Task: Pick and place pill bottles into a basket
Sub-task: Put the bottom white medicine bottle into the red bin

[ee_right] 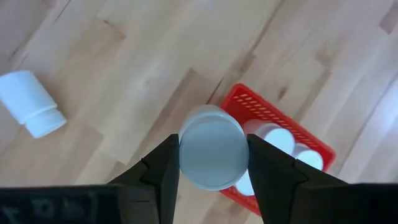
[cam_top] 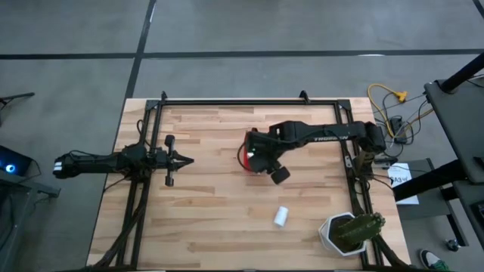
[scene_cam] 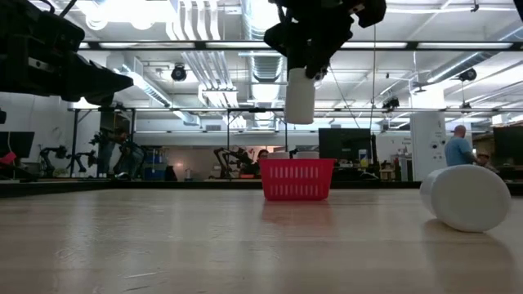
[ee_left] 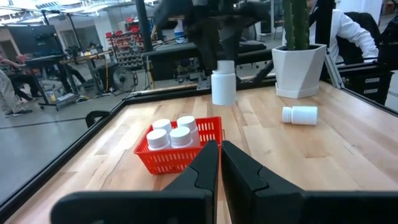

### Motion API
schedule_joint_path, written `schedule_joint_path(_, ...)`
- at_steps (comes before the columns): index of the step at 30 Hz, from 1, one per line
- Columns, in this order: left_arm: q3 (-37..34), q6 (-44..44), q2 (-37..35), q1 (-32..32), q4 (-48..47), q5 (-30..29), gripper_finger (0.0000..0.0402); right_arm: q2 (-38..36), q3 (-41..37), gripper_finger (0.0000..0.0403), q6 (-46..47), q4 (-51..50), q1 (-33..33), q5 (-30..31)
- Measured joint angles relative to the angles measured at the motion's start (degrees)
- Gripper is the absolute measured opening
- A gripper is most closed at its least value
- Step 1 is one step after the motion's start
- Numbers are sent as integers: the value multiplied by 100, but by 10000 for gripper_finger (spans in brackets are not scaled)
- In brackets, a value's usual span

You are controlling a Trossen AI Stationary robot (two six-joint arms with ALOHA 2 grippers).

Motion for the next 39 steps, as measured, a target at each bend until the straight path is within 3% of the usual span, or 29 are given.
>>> schedule_joint_path(27, 0, 2, 0, 1, 0, 0, 2, 372, 70, 146, -305, 628, -436, 28)
schedule_joint_path(39, 0, 2, 4, 2, 2, 0, 2, 988, 70, 146, -357, 688, -434, 24)
